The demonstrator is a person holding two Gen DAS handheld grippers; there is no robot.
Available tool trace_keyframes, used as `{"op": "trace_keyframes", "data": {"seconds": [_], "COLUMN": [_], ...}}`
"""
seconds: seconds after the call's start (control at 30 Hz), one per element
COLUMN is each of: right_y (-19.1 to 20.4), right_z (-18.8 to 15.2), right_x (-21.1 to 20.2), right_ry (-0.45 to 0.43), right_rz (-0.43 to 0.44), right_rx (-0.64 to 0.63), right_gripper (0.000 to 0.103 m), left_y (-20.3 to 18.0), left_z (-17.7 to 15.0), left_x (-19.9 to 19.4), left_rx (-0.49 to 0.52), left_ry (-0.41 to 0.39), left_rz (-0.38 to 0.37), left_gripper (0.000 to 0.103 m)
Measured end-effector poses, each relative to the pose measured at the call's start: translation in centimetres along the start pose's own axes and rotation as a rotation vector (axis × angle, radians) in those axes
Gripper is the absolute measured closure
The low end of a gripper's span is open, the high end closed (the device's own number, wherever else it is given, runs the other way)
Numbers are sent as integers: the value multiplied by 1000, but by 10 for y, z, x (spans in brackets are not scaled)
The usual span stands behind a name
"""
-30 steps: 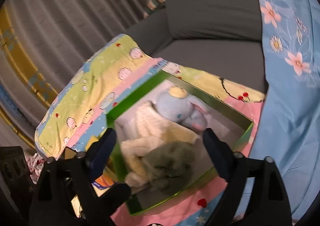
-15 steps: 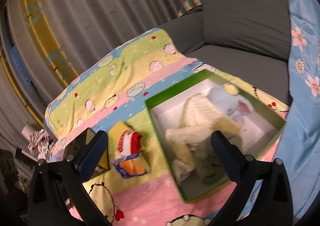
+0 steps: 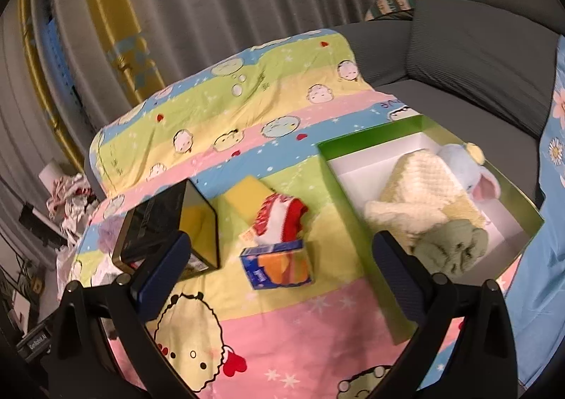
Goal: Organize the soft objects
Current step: 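Move the right gripper back to the grey knit cloth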
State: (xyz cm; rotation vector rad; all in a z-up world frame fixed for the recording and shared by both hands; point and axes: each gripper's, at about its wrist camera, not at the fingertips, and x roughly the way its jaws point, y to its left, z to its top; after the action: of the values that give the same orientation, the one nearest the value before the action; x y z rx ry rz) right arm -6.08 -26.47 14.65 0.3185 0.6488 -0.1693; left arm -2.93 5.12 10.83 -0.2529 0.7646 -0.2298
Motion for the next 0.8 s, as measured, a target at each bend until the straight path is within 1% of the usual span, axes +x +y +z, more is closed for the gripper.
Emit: {"op": "trace_keyframes", "data": {"seconds": [0.13,0.2,0.3,0.4,0.47,0.53,0.6,0.67,0.8], "right_y": [24,34,53,73,85,100,114,132,170], "right_z": [-8,-12,-20,-29,-34,-38,-42,-46,-53], "right_x": [9,13,22,32,35,38,40,44,63], "right_ry": [20,33,60,96,121,153,186,231,342], "right_rz": [-11,-4,5,28,64,119,177,259,381], "right_rx": [-59,-88,-145,-185,-205,-222,-232,-239,-233], "right_gripper": [1,1,1,1,1,1,1,1,2], "left_y": [40,55,76,92,103,112,119,124,129], "left_z": [-8,-10,-10,-8,-7,-7,-7,-8,-9], "left_x": [1,5,8,4,1,1,1,3,11], "left_rx": [-71,-99,-138,-169,-199,-226,-241,-251,-277], "left_ry": [-28,-18,3,-1,-7,-2,11,25,58], "left_rz": [33,39,81,106,130,149,150,151,140], "left_gripper": [6,6,6,6,6,6,6,6,6]}}
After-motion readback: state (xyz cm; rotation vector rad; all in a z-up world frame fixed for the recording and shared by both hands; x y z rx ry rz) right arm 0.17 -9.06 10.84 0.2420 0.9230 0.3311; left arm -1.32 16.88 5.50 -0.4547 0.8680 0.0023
